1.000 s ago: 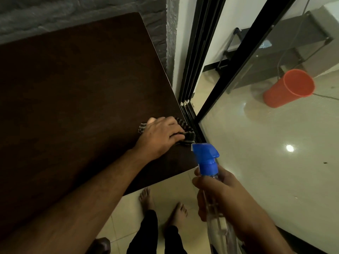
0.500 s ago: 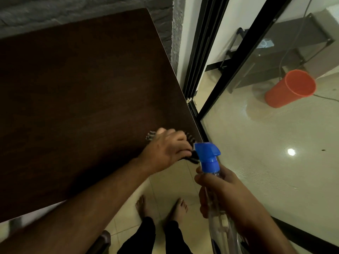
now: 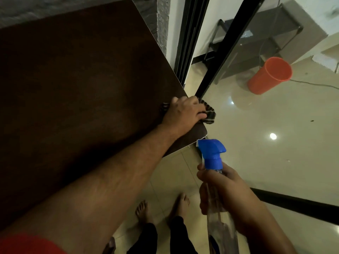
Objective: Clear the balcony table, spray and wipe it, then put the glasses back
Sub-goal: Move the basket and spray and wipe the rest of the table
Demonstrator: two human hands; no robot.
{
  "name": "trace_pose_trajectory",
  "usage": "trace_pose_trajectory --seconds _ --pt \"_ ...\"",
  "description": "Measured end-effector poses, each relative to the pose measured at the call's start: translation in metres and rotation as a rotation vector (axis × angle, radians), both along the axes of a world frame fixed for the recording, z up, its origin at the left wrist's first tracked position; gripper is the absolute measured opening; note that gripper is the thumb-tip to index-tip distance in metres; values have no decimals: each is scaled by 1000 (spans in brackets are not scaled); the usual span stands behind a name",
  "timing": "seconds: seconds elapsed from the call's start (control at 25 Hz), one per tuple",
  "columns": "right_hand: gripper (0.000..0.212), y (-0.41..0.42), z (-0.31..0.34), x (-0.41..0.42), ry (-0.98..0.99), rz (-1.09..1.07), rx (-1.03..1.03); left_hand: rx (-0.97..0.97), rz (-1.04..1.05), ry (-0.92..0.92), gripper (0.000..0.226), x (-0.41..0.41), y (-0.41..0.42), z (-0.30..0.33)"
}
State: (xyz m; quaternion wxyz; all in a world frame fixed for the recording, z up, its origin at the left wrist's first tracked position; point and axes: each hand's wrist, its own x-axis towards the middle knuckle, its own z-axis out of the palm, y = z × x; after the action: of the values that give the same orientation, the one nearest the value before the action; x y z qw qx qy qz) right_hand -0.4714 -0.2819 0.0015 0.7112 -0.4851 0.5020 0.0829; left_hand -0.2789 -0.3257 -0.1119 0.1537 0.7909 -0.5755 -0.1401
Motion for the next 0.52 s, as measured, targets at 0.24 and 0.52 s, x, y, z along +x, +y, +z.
trace_pose_trajectory --seconds 0.24,0.52 --pt "26 23 9 2 -25 -67 66 -112 -148 12 34 44 130 -6" --pt "22 28 9 -5 -5 -88 -22 -64 63 -78 26 -8 -4 -8"
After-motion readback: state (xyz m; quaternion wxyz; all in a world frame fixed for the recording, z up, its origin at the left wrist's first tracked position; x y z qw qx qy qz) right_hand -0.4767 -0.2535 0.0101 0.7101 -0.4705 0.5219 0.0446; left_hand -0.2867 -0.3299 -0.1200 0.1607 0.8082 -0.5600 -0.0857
